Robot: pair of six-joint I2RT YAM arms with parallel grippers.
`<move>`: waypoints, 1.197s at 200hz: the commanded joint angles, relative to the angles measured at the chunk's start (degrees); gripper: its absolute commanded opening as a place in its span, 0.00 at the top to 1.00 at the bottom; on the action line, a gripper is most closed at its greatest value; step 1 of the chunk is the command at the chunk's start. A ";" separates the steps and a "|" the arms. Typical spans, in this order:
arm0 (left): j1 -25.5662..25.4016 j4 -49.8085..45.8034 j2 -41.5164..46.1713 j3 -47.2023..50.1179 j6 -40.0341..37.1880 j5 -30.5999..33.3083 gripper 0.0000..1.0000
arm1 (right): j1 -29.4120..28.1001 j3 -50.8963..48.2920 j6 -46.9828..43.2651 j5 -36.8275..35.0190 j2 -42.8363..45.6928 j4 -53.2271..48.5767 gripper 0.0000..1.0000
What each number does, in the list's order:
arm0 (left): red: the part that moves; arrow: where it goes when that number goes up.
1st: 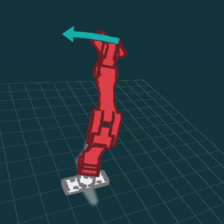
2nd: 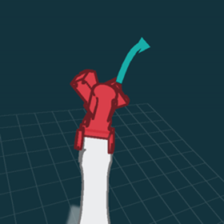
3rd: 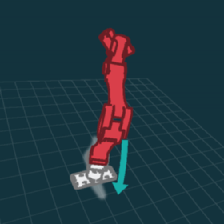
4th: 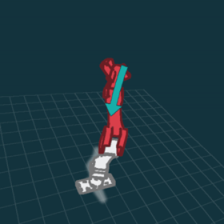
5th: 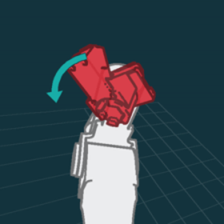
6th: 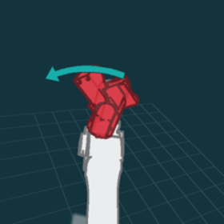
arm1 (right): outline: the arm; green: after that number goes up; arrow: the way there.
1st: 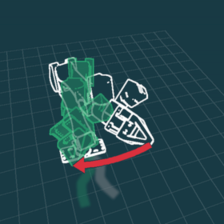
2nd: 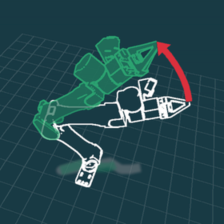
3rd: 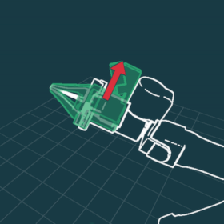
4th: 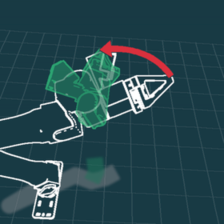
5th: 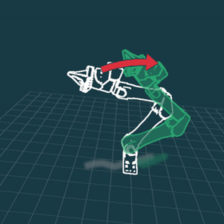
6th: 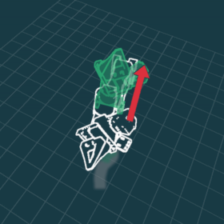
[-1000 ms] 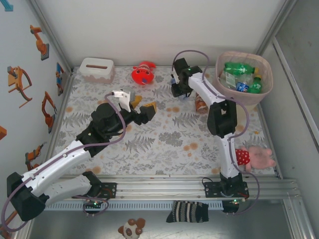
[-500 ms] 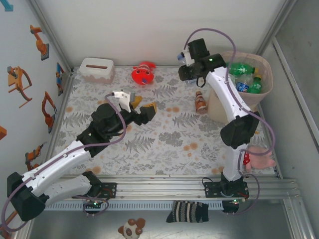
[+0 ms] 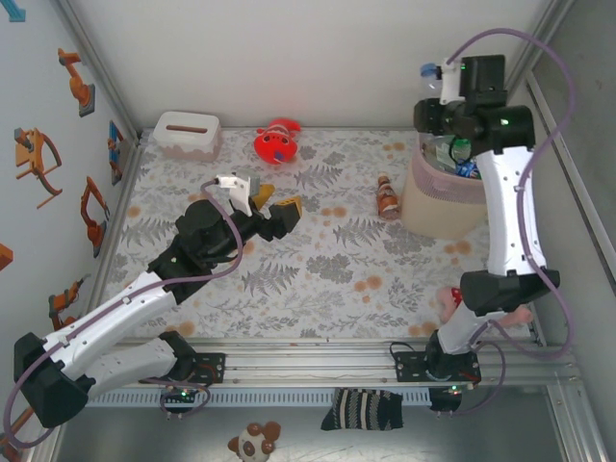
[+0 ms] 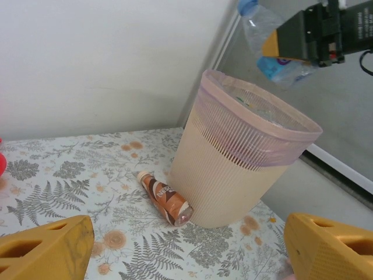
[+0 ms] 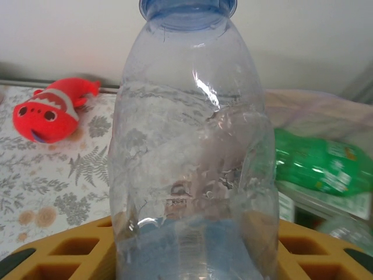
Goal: Put the plastic bottles in the bin
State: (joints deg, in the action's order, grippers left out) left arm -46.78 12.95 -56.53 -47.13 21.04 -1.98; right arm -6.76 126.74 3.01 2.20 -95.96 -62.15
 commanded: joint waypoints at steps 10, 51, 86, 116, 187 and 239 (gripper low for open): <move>0.54 2.07 -0.16 0.20 0.89 -1.22 0.16 | 5.66 -4.05 -0.39 2.83 2.58 -1.57 0.50; 1.03 2.48 -0.68 0.20 1.08 -2.12 0.16 | 13.52 -9.99 1.04 0.51 4.76 -0.69 0.51; 1.68 2.76 -1.15 0.54 1.29 -3.10 0.15 | 16.24 -14.73 -0.19 -10.70 5.48 -0.17 0.50; 2.50 4.94 -2.32 0.84 2.32 -5.50 0.15 | 17.05 -14.70 -2.27 -16.35 2.73 -0.14 0.50; 3.97 5.33 -1.60 1.31 2.76 -6.85 0.15 | 18.01 -14.86 -3.62 -19.19 -1.96 -0.56 0.40; 4.38 5.70 -0.54 2.38 3.04 -6.75 0.15 | 17.95 -11.73 -2.62 -17.80 -0.31 -1.20 0.24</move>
State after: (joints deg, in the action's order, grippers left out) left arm -42.92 16.27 -58.35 -45.52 23.29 -7.62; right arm 10.70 112.25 -0.01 -15.09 -98.13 -62.41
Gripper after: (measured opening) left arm 0.850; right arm 0.751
